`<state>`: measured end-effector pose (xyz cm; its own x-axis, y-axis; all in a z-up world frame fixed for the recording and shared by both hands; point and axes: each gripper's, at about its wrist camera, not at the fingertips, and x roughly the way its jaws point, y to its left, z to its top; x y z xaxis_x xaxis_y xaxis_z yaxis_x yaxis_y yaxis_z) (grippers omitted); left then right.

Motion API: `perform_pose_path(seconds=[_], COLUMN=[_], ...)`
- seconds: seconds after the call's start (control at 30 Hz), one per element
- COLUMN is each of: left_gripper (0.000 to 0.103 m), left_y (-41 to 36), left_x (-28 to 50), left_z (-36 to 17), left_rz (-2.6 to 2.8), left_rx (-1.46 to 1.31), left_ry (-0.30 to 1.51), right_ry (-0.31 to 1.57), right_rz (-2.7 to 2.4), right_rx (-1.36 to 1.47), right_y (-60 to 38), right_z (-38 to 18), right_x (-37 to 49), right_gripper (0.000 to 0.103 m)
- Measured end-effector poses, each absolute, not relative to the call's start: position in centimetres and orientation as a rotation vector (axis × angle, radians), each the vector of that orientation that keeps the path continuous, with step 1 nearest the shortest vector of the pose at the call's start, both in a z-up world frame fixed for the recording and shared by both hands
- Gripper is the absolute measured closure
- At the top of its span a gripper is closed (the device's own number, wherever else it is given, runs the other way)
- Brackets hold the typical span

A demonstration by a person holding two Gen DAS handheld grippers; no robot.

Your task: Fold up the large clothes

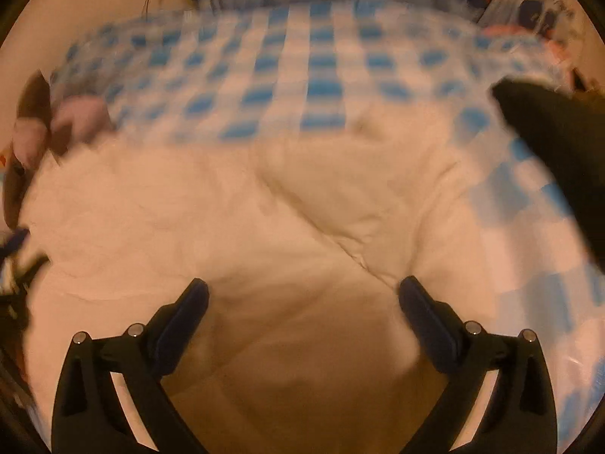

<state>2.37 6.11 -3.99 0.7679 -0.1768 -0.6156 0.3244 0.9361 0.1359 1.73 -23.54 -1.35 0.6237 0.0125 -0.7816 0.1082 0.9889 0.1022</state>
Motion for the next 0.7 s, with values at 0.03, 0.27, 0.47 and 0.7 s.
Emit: perform_pose_path(seconds=[0.03, 0.27, 0.47, 0.7], left_gripper=[0.013, 0.013, 0.013, 0.013], left_y=[6.0, 5.6, 4.9, 6.5], left_x=[1.3, -1.3, -1.0, -4.1], left_z=[-3.4, -3.0, -5.4, -2.6], left_rz=[-0.265, -0.336, -0.336, -0.347], left_rx=[0.27, 0.272, 0.335, 0.327], left_ry=[0.604, 0.63, 0.686, 0.597], right_ry=[0.839, 0.776, 1.041, 0.876], right_rz=[-0.022, 0.2, 0.208, 0.265], right_rx=[0.133, 0.108, 0.002, 0.036], right_y=[-22.2, -12.1, -8.5, -6.6], right_z=[0.5, 4.3, -5.4, 2.8], right_x=[0.6, 2.9, 7.5, 8.1], right_gripper=[0.006, 0.006, 0.005, 0.006])
